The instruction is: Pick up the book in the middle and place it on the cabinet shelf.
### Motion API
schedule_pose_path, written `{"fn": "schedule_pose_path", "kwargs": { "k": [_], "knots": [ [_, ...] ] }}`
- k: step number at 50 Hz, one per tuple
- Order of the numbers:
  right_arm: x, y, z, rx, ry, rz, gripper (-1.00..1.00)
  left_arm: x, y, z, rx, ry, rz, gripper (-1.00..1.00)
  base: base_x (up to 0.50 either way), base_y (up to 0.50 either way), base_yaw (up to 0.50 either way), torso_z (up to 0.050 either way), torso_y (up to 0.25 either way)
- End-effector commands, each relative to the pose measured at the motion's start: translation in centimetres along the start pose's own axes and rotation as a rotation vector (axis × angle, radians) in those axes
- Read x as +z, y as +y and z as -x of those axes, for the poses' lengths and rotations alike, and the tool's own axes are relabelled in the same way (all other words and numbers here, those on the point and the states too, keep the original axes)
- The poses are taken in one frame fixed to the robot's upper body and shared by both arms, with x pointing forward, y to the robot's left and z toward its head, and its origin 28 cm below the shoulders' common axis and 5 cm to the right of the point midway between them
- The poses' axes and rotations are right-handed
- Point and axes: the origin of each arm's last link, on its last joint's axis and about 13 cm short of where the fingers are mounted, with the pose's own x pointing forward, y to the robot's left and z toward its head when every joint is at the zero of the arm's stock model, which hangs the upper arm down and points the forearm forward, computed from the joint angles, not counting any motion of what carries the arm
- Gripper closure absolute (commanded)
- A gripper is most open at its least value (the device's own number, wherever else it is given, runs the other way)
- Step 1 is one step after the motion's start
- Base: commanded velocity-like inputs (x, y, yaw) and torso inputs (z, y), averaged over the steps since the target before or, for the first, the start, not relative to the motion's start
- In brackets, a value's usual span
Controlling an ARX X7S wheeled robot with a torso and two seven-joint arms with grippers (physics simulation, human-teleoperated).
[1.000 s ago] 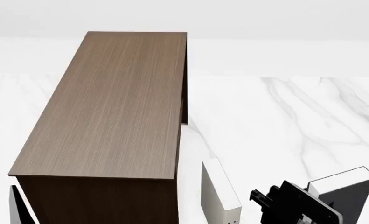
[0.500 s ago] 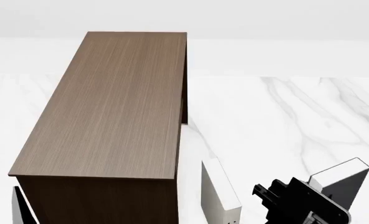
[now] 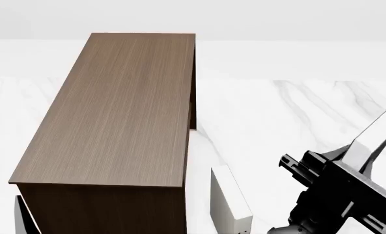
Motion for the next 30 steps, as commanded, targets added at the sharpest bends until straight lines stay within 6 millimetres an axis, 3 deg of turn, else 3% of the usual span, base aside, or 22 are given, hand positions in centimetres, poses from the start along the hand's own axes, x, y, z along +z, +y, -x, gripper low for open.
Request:
{"fn": "schedule_pose_path", "kwargs": {
  "k": [1,30],
  "knots": [
    [3.9,0.1,0.0,0.051,-0.226,-0.01,1.0,0.1,0.0,-0.2,0.006,-0.008,-0.012,-1.0,0.0,0.0,0.0,0.0,0.0],
    [9.7,-1.0,-0.3,0.128,-0.425,-0.013,1.0,0.5,0.1,-0.3,0.003,0.004,0.003,-1.0,0.0,0.0,0.0,0.0,0.001]
  ]
}}
